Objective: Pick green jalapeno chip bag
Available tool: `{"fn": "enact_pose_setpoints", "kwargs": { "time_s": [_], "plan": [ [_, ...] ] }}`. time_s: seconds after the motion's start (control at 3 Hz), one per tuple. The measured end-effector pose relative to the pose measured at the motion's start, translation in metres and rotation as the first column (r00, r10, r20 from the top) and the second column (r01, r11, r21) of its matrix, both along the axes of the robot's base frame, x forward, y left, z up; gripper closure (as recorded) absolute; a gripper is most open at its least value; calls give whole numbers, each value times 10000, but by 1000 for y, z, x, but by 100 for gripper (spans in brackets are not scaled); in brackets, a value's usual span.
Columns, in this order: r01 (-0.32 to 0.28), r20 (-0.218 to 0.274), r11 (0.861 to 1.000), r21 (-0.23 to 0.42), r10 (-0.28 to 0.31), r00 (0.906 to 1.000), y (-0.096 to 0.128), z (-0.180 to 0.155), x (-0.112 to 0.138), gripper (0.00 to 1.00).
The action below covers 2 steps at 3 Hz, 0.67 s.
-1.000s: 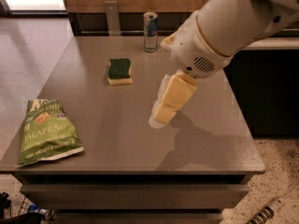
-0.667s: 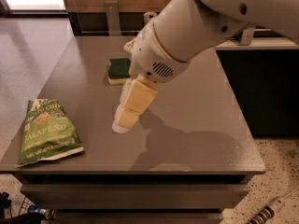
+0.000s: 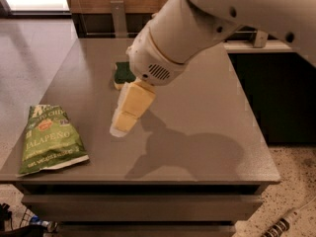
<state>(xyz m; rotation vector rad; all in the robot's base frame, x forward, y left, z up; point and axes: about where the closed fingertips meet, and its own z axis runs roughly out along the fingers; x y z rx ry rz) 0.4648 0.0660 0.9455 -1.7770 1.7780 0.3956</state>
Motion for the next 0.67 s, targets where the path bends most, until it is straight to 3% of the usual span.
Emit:
{"fn": "enact_pose_setpoints", "kwargs": {
  "time_s": [0.67],
  "plan": [
    [-319,-1340,9992,-258,281,9906,83,-61,34,0]
  ]
}}
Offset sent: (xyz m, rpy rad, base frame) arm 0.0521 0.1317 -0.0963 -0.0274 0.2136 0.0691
